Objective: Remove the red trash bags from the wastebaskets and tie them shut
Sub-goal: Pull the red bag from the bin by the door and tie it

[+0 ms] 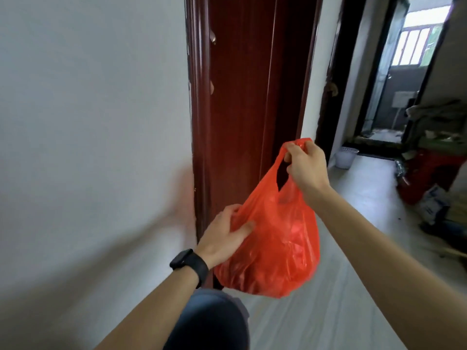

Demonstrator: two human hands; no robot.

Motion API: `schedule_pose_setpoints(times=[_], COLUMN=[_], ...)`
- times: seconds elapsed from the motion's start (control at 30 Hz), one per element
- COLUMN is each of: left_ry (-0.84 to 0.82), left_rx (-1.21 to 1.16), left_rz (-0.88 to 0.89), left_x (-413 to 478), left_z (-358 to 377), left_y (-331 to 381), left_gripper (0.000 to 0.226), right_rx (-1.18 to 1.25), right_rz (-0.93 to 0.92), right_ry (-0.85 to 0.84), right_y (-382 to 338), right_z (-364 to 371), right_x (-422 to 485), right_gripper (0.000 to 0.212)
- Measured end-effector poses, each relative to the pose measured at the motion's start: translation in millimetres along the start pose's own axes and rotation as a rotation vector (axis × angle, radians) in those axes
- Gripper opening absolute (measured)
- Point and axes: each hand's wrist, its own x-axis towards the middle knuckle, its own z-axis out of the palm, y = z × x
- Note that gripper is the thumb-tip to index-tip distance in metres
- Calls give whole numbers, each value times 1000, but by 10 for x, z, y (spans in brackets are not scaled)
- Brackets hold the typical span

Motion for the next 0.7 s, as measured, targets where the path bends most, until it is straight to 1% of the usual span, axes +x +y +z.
schedule_pose_setpoints(times=[0.03, 0.07, 0.1, 0.17, 0.2, 0.23, 0.27, 0.3, 0.33, 0.37, 0.47, 0.5, 0.53, 0.57, 0.63, 0.67, 0.7], left_ry=[-39, -72, -96, -107, -115, -136, -163, -203, -242, -285, -413, -433, -465, -506, -544, -538, -542], left_rx=[21, 44, 66, 112, 129, 121, 112, 70, 44, 49, 183, 189, 158, 79, -176, -304, -366], left_rz=[65, 135, 210, 278, 282, 247, 197, 140, 104, 80, 0, -7, -21, -63, -142, -178, -187], left_x=[64, 121, 234, 363, 414, 517, 575, 658, 734, 820, 966, 978, 959, 952, 862, 800, 706], left_z=[115, 227, 404, 662, 799, 1008, 1143, 1330, 1480, 1636, 2117, 2203, 2273, 2424, 2614, 2740, 2836], left_y=[68, 130, 181, 204, 221, 149, 95, -9, -119, -250, -608, -710, -773, -894, -1058, -1160, -1225], left_gripper=[74, 76, 75, 78, 84, 94, 104, 108, 105, 96, 47, 41, 39, 41, 48, 52, 57], right_rx=[-21, -49, -89, -121, -130, -141, -146, -154, -147, -126, -13, 13, 34, 33, 69, 137, 209], right_rz=[26, 47, 70, 152, 210, 266, 310, 357, 396, 438, 599, 647, 692, 739, 811, 857, 893], right_ry=[-40, -89, -129, -233, -268, -282, -291, -293, -293, -282, -234, -220, -210, -197, -156, -121, -93], right_y=[89, 187, 312, 525, 668, 847, 1007, 1187, 1346, 1506, 2079, 2222, 2379, 2591, 2894, 3029, 3101], right_z=[-64, -101, -180, -252, -311, -397, -460, -544, -620, -690, -885, -940, -1002, -1063, -1165, -1211, -1243], right_x=[5, -4, 9, -56, -79, -87, -91, -106, -123, -135, -196, -240, -289, -343, -418, -431, -437], right_gripper=[15, 15, 16, 19, 21, 24, 25, 26, 26, 25, 26, 26, 26, 25, 23, 21, 20])
